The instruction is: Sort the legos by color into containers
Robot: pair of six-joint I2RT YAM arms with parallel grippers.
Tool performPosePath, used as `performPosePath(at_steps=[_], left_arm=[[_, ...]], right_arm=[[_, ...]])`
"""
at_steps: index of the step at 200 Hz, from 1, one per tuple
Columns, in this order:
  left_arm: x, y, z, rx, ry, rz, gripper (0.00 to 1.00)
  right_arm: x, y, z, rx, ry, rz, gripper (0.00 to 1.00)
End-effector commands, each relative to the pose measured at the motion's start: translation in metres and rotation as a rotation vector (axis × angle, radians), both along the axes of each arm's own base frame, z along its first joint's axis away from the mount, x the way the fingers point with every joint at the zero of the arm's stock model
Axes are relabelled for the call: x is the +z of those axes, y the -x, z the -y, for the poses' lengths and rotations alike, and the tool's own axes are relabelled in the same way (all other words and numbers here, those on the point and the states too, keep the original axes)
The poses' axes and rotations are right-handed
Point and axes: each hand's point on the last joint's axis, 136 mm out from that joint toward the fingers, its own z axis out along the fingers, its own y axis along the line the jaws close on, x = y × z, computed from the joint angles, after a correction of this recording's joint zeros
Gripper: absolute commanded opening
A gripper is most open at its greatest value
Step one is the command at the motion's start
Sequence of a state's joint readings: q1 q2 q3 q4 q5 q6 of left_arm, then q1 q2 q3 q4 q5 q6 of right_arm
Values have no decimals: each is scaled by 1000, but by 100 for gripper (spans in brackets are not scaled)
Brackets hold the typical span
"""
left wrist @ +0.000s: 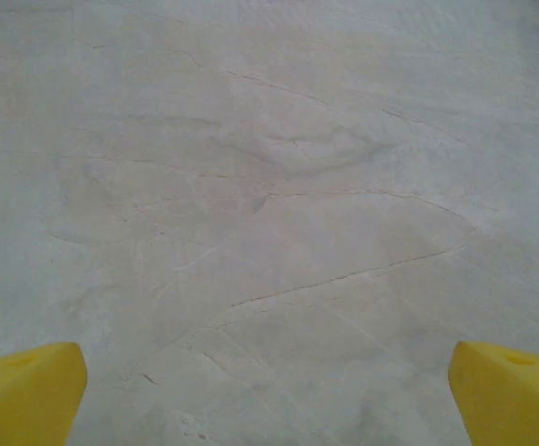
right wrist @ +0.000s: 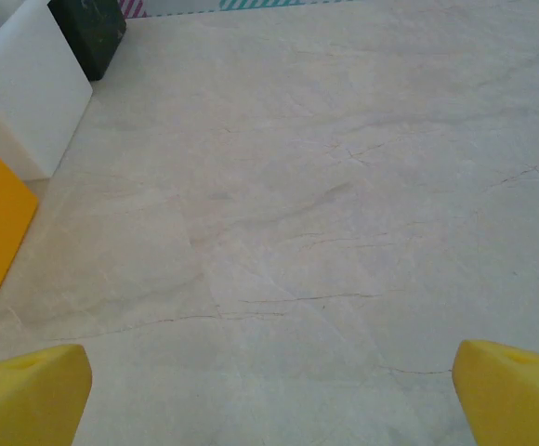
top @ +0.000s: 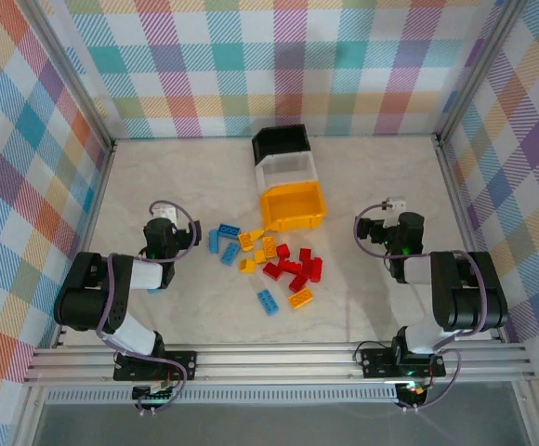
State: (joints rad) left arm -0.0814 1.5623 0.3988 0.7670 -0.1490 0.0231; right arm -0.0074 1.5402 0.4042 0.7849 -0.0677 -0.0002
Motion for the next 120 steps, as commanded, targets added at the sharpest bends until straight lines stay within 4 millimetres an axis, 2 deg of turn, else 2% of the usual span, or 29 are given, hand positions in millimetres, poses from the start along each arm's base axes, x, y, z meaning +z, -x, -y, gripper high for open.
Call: performPosePath(at_steps=[1, 120], left_arm=[[16, -10, 0, 0, 13, 62, 100], [16, -10, 0, 0, 13, 60, 100]], right_arm=[[15, -7, 0, -6, -11, 53, 100], [15, -7, 0, -5, -12, 48, 100]])
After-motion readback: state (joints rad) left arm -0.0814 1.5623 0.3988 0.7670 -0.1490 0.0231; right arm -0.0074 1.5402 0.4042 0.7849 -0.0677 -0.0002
